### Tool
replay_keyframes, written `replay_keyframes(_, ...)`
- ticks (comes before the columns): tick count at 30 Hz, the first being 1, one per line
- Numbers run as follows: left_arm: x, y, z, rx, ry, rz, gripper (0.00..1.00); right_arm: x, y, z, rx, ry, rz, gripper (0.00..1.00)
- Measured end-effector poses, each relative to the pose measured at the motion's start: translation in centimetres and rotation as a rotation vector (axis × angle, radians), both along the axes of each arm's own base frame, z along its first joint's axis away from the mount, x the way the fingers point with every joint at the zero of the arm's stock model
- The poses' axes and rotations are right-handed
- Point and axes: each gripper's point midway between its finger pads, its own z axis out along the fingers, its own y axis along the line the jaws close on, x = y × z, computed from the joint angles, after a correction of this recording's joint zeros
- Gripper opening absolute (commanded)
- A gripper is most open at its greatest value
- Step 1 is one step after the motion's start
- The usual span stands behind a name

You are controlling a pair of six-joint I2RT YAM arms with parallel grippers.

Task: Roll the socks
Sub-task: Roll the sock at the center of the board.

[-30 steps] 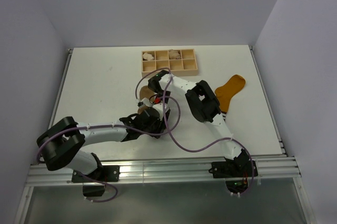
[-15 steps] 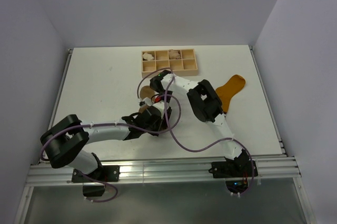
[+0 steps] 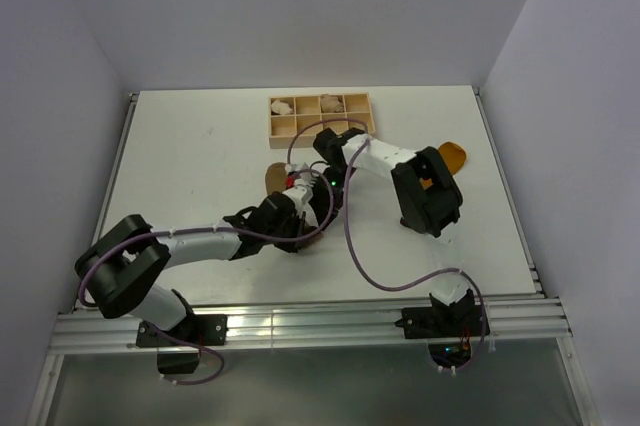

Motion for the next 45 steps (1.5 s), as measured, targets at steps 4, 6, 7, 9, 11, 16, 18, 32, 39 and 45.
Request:
replay_keyframes(4, 0.2, 0.3, 0.1, -0.060, 0.043, 0.008, 0.00, 1.5, -0.7, 0.7, 0.036, -0.076, -0.098, 0.44)
replay_keyframes(6, 0.3, 0.5, 0.1, -0.086, 0.066, 0.013, 0.00, 2.2, -0.9, 1.0, 0.057, -0.115, -0.156, 0.44)
replay_keyframes(7, 0.4, 0.7, 0.1, -0.100, 0.081, 0.021, 0.00, 2.5, -1.1, 1.2, 0.068, -0.133, -0.192, 0.44)
replay_keyframes(9, 0.6, 1.0, 0.2, -0.126, 0.111, 0.031, 0.00, 2.9, -1.5, 1.4, 0.090, -0.179, -0.257, 0.44)
replay_keyframes(11, 0.9, 1.4, 0.2, -0.151, 0.141, 0.048, 0.00, 3.2, -1.9, 1.7, 0.110, -0.220, -0.311, 0.44)
replay_keyframes(16, 1.1, 2.0, 0.1, -0.214, 0.230, 0.065, 0.00, 3.5, -1.7, 3.5, 0.221, -0.348, -0.384, 0.45)
replay_keyframes(18, 1.2, 1.9, 0.1, -0.237, 0.265, 0.065, 0.00, 3.5, -1.5, 4.4, 0.276, -0.396, -0.393, 0.46)
replay_keyframes(32, 2.0, 3.8, 0.1, -0.335, 0.521, 0.135, 0.00, -0.1, 3.9, 4.5, 0.326, -0.654, -0.238, 0.56)
replay_keyframes(39, 2.0, 3.8, 0.0, -0.351, 0.622, 0.119, 0.01, -1.5, 4.2, 4.1, 0.237, -0.805, -0.188, 0.80)
replay_keyframes(45, 1.8, 4.1, -0.1, -0.380, 0.696, 0.106, 0.00, -1.2, 4.1, 4.2, 0.170, -0.919, -0.172, 0.79)
